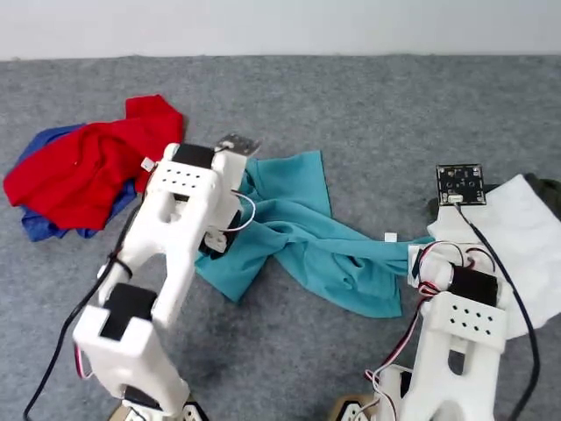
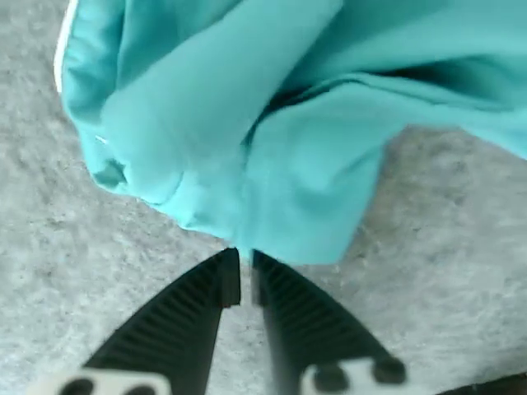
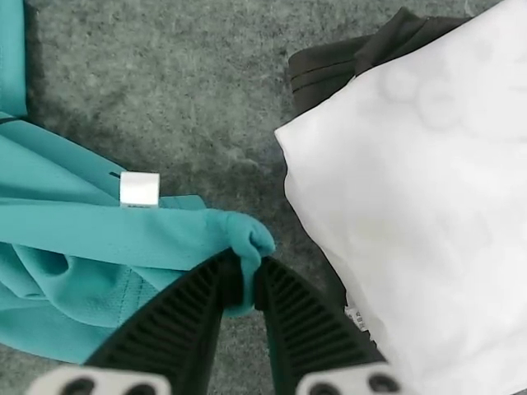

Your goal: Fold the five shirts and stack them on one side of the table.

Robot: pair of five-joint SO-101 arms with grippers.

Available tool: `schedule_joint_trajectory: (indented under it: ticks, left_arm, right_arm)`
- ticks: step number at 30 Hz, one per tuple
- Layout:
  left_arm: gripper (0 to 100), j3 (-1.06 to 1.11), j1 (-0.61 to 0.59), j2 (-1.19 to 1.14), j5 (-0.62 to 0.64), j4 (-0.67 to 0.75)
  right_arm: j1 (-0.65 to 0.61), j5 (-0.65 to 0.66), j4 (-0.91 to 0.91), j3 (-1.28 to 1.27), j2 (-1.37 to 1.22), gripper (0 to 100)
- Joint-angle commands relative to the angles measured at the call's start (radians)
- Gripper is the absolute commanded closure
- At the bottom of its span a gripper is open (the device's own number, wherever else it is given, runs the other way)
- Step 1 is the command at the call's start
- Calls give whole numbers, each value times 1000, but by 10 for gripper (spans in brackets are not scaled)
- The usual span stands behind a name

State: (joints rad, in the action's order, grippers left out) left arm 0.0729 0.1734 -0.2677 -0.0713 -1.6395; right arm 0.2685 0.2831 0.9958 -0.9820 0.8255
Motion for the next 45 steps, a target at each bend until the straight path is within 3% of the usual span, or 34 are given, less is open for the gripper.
schedule_joint_trajectory:
  ticks: [1,22,26,34,45]
  left_arm:
    - [909,-4,-12,-40,-66,29]
    - [912,1,-12,-227,-103,172]
    - [987,2,21,-230,-100,144]
    - [987,1,107,-227,-95,78]
    - [988,2,109,126,-92,-32]
  right_arm:
    - [-8,8,-1,6,-5,989]
    - [-8,8,-1,6,-5,989]
    - [-8,8,-1,6,-5,989]
    - [-8,8,-1,6,-5,989]
    - [-8,8,-1,6,-5,989]
